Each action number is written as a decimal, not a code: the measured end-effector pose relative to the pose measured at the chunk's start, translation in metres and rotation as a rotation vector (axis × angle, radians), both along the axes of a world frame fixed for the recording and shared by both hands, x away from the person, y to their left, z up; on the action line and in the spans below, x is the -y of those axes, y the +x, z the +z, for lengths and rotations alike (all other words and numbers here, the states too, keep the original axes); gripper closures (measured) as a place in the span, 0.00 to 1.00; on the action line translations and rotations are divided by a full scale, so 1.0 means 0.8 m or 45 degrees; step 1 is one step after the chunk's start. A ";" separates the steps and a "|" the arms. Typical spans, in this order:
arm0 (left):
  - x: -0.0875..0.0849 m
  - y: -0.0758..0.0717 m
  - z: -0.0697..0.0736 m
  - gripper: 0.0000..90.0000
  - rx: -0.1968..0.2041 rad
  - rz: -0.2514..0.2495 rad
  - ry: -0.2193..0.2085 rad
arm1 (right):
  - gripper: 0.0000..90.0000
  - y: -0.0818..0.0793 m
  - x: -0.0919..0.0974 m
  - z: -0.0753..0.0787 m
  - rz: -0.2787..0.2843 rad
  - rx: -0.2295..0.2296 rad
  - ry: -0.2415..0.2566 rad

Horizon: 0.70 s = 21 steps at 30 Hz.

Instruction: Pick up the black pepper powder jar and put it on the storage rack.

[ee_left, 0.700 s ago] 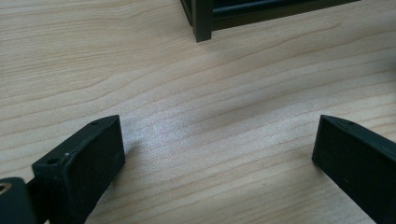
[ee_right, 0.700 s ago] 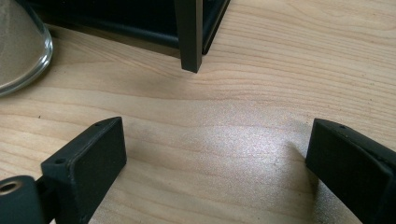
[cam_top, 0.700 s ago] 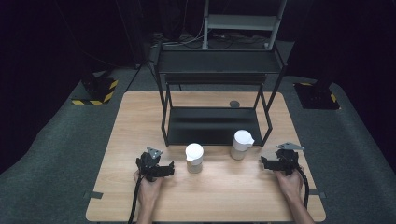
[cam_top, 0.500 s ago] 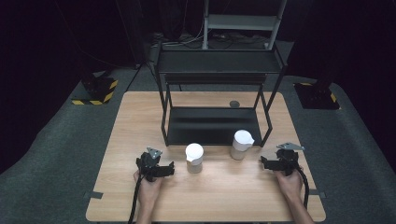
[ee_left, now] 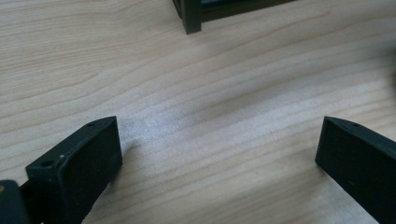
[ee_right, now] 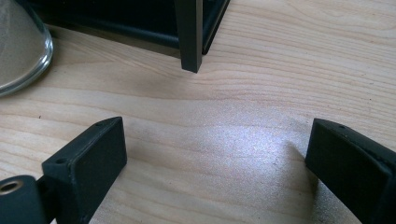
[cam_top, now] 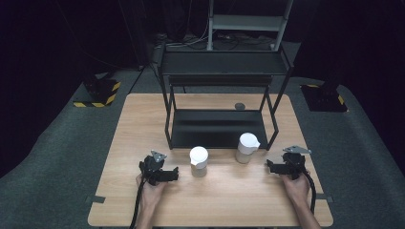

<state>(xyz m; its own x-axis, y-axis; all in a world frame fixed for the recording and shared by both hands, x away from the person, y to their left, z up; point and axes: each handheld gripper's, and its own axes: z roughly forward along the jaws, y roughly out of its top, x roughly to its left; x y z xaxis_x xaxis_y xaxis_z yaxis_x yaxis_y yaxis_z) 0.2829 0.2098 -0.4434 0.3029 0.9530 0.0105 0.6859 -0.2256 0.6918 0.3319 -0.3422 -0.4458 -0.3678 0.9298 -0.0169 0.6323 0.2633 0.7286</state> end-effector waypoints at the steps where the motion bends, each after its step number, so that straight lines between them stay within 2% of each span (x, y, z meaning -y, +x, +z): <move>1: 0.000 -0.001 0.001 0.00 0.004 -0.009 0.002 | 0.05 0.000 0.000 0.000 0.000 0.000 0.000; 4: -0.003 -0.005 0.003 0.01 0.016 -0.035 -0.024 | 0.05 0.000 0.000 0.000 0.000 0.000 0.000; 7: -0.001 -0.008 0.005 0.01 0.022 -0.073 -0.018 | 0.05 0.000 0.000 0.000 0.000 0.000 -0.001; 15: 0.001 -0.015 0.005 0.02 0.012 -0.179 -0.040 | 0.05 0.000 0.000 0.000 0.000 0.000 0.000; 21: 0.012 -0.016 0.004 0.02 -0.002 -0.243 -0.049 | 0.05 0.000 0.000 0.000 0.000 0.000 -0.001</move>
